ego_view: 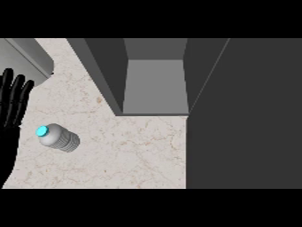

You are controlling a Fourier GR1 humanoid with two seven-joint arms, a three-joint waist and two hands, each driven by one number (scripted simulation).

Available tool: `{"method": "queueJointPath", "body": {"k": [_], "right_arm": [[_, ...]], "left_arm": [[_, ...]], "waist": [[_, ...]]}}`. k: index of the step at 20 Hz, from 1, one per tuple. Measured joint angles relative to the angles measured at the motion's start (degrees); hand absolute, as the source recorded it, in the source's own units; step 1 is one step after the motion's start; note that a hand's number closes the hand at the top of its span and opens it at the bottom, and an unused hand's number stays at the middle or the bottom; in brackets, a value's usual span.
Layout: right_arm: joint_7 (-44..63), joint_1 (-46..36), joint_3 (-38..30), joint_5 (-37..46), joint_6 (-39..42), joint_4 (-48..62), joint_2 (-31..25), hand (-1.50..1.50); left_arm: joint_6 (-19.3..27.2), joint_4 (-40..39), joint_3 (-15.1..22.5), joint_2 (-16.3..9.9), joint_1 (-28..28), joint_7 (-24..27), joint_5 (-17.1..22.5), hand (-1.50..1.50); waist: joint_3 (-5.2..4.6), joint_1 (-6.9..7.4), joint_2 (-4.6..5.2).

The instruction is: Pick up the bottled water, place it into the cabinet and close the cabinet

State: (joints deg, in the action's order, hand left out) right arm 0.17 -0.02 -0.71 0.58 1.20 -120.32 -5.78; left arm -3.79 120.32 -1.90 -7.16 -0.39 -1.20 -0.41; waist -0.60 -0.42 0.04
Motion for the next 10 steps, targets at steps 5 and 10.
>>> {"method": "queueJointPath", "body": {"k": [5,10], "right_arm": [[-0.54,4.14,0.08,-1.36,0.8,-2.99,0.88,-1.5],[2.17,10.16,4.86,-7.44,6.72,-6.78,0.4,-1.5]], "left_arm": [[-5.29,-4.58,-8.27,-3.74,-2.24,2.09,10.05,-1.5],[-9.79,-8.97,-13.36,-5.38,-0.46,-1.15,22.04,-1.5]], "waist": [[0.41,0.13,-0.05],[0.51,0.16,-0.25]]}}
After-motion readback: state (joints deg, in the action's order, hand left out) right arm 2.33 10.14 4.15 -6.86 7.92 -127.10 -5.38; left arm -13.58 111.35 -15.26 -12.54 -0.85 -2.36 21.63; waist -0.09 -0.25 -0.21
